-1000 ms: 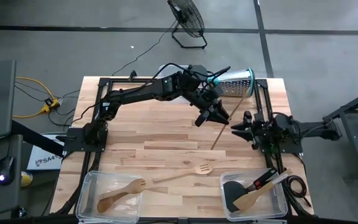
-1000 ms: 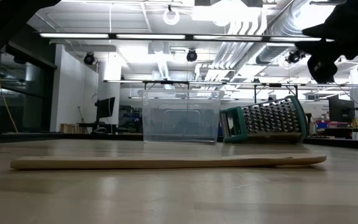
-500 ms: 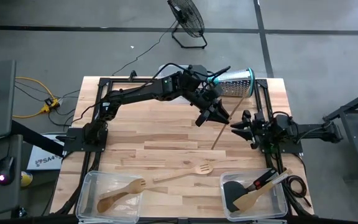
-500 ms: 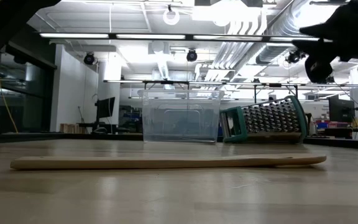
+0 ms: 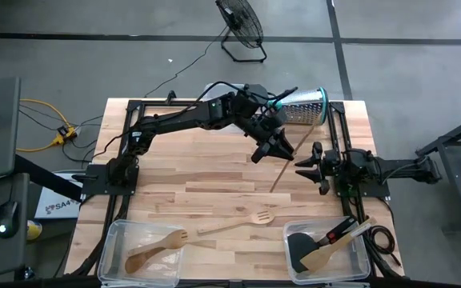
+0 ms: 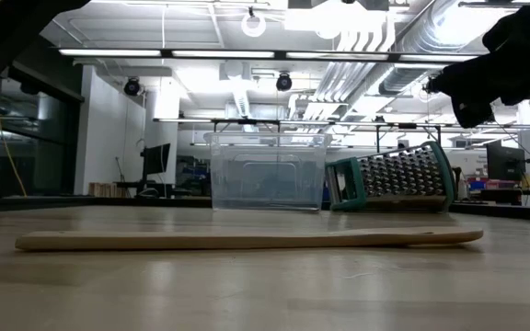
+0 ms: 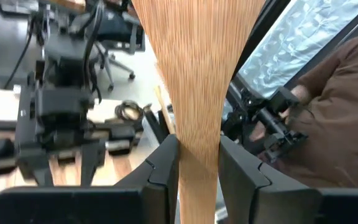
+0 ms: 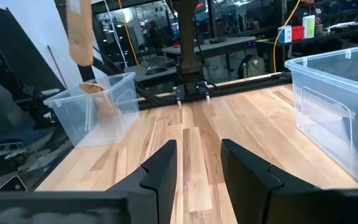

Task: Pick & Place Kitchen Items
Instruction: Put the brown serving spoon into the bottom left transparent bin

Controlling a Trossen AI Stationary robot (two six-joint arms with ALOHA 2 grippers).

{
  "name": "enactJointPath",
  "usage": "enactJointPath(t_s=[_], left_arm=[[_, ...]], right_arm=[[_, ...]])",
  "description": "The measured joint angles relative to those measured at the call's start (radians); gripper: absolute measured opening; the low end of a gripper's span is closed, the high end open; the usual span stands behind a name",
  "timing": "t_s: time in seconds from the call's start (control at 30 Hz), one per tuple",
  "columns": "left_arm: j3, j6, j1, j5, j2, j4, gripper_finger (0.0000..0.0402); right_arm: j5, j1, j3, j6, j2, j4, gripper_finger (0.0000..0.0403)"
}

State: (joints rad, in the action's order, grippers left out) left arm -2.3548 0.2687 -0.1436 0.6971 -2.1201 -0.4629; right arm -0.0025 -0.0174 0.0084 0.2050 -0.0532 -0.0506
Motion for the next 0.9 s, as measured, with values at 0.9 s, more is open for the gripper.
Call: enactJointPath(t_s=[0.9], left_arm=[[0.001, -0.134, 0.201, -0.196, 0.077, -0.837, 0.0081]], right_arm=[[0.000, 0.000, -0.001, 0.000, 0.000, -0.002, 0.0116]])
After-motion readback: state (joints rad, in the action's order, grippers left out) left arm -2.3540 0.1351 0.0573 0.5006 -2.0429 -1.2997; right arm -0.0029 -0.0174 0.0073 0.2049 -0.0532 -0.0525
